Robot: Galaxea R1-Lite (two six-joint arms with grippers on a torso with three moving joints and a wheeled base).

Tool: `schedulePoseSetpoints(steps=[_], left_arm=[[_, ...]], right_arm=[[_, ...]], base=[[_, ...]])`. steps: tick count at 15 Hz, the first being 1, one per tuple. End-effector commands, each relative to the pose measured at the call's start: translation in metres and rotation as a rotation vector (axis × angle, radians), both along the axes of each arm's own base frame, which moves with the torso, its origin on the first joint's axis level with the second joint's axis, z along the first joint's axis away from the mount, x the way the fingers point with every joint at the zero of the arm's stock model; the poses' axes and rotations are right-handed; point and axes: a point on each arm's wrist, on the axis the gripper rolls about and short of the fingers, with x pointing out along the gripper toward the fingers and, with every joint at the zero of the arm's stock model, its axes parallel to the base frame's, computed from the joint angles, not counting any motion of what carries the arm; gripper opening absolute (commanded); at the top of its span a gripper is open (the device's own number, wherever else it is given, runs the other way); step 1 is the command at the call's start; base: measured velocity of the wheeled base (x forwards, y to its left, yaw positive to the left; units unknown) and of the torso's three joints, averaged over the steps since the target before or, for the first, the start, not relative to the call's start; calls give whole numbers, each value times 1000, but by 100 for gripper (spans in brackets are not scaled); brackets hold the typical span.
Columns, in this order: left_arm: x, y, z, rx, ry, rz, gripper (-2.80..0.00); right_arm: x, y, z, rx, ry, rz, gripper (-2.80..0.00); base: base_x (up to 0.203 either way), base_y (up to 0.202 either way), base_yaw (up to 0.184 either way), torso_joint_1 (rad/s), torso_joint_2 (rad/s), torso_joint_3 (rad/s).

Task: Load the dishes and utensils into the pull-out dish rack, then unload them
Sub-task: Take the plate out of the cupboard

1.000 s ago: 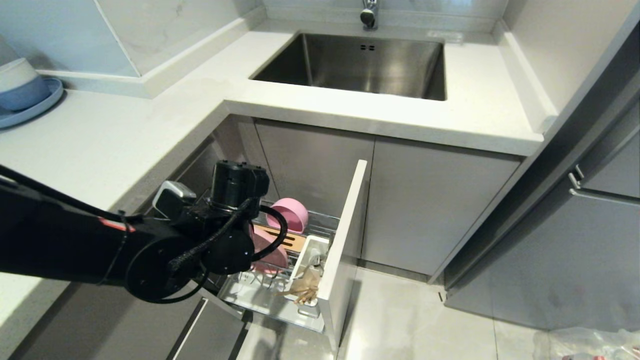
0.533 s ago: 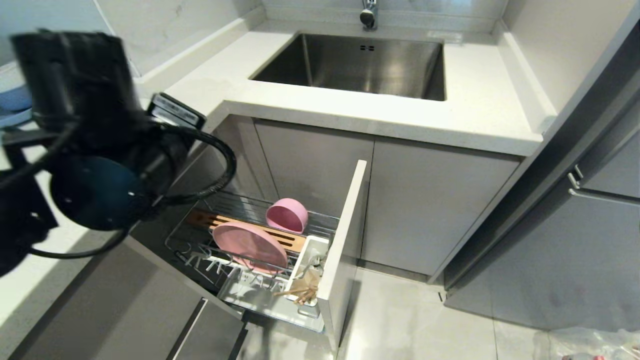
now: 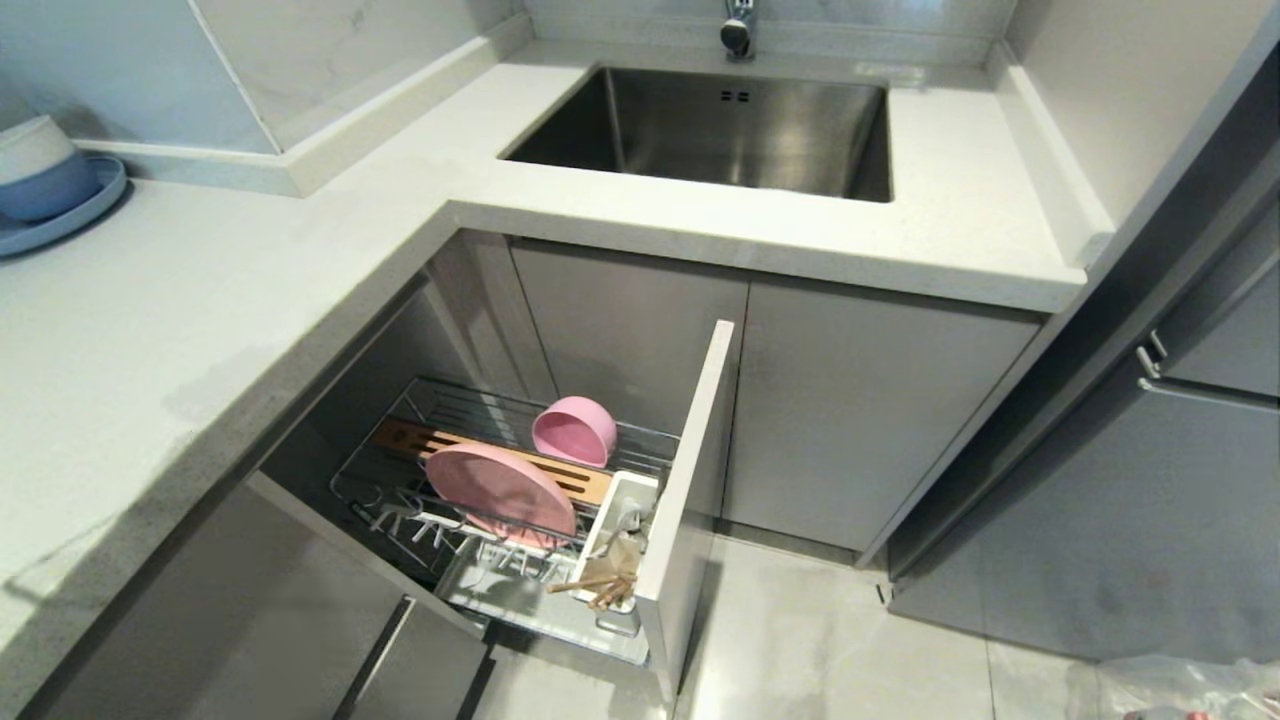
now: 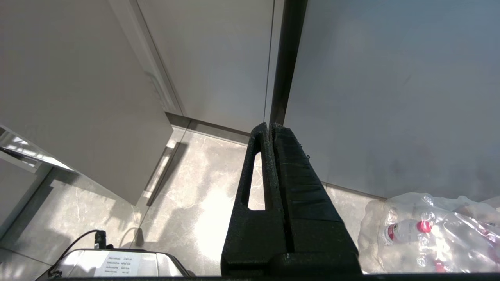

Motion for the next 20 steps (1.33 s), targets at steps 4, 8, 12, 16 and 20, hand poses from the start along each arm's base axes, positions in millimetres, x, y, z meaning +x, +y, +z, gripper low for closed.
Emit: schedulePoseSetpoints(steps=[4, 8, 12, 16, 20], left_arm=[[-146, 25, -47, 236, -53, -99, -280], [-210, 17, -126, 447, 30, -122, -280], [-180, 15, -198, 609, 217, -114, -280], [-126, 17, -262, 639, 248, -52, -280], [-111, 18, -302, 644, 367, -47, -280]], right_arm=[[0, 0, 0, -1, 0, 1, -280], [0, 0, 0, -1, 0, 1, -280], [0, 0, 0, 1, 0, 0, -280], [0, 0, 0, -1, 0, 1, -280], [0, 0, 0, -1, 0, 1, -280]], base=[[0, 0, 0, 0, 0, 0], [0, 0, 0, 0, 0, 0], [0, 0, 0, 0, 0, 0], [0, 0, 0, 0, 0, 0], [0, 0, 0, 0, 0, 0]])
